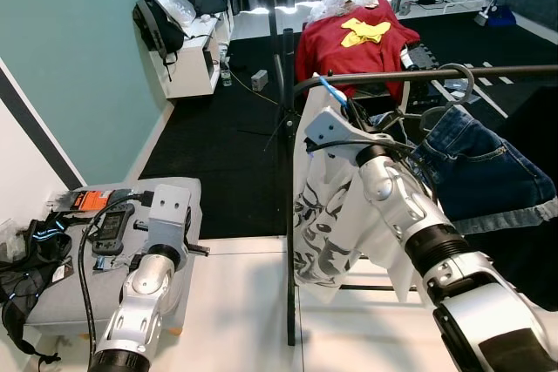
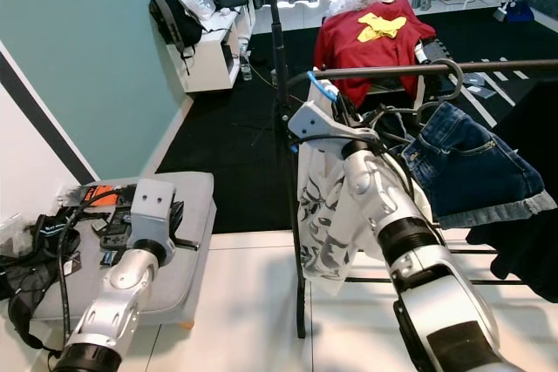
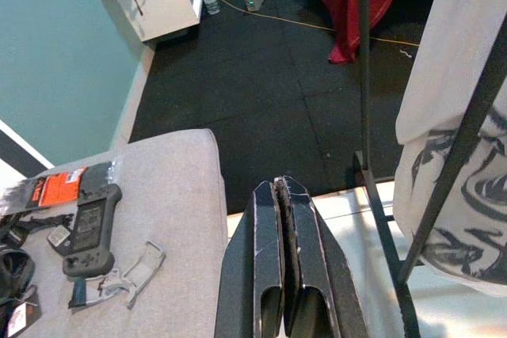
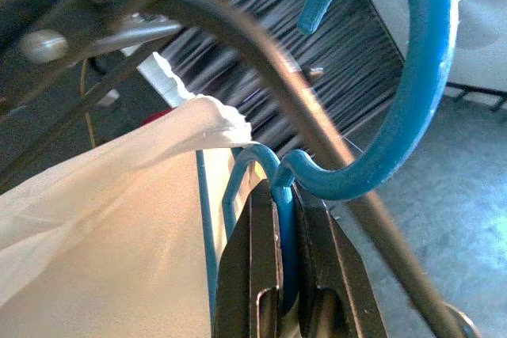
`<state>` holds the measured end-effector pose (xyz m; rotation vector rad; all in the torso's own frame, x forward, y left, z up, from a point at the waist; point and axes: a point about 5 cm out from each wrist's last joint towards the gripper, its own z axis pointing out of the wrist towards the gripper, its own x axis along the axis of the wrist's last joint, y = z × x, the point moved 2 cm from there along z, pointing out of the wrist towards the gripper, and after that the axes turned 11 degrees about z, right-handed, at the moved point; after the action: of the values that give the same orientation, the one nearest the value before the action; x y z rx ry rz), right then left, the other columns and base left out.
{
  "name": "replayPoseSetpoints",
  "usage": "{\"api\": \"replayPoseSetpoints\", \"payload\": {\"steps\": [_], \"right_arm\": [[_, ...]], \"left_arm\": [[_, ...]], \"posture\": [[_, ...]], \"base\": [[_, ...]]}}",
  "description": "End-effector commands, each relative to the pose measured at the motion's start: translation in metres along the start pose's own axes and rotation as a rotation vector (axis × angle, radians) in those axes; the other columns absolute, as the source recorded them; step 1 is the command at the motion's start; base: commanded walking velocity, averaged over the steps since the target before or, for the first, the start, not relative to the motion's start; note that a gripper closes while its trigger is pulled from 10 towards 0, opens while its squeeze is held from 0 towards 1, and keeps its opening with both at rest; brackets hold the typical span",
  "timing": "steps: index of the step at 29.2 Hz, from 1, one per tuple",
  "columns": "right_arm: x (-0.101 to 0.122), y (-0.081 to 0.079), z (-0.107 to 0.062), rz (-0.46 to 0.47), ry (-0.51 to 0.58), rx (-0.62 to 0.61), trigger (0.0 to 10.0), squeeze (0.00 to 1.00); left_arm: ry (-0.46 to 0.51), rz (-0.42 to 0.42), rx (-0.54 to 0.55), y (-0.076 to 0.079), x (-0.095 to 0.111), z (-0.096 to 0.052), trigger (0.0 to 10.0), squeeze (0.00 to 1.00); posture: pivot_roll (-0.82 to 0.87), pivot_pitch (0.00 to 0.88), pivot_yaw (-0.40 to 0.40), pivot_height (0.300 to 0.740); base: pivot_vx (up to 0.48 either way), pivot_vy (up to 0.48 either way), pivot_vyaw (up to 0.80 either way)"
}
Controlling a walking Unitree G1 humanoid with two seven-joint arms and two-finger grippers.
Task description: Hang hanger
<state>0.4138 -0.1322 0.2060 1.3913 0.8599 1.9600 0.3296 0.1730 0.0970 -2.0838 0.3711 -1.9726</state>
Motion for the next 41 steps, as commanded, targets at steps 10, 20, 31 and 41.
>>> {"api": "replayPoseSetpoints", "payload": {"steps": [10,20,31,41], "right_arm": [[-0.017,-0.04,-0.029,0.183,-0.107,0.043,0.0,0.0],[-0.054,-0.062,-0.082,0.61,-0.267,-0.022,0.0,0.0],[-0.061,-0.125,-0.138,0.701,-0.297,0.563,0.0,0.0],[-0.021,-0.111,-0.133,0.888,-0.08,0.837,0.0,0.0]], "left_arm": [[-0.021,-0.03,-0.05,0.008,-0.008,-0.005,10.0,0.0],[-0.083,0.024,0.001,0.007,-0.027,-0.013,10.0,0.0],[-0.155,0.093,0.089,-0.006,-0.041,-0.011,10.0,0.0],[-0.109,-0.151,0.036,-0.013,-0.035,-0.012,10.0,0.0]], "posture": [[0.02,0.021,0.095,0.74],[0.0,0.029,0.081,0.74],[-0.01,0.031,0.063,0.74],[-0.01,0.036,0.041,0.74]], "base": [[0.0,0.0,0.0],[0.0,0.0,0.0],[0.0,0.0,0.0],[0.0,0.0,0.0]]}}
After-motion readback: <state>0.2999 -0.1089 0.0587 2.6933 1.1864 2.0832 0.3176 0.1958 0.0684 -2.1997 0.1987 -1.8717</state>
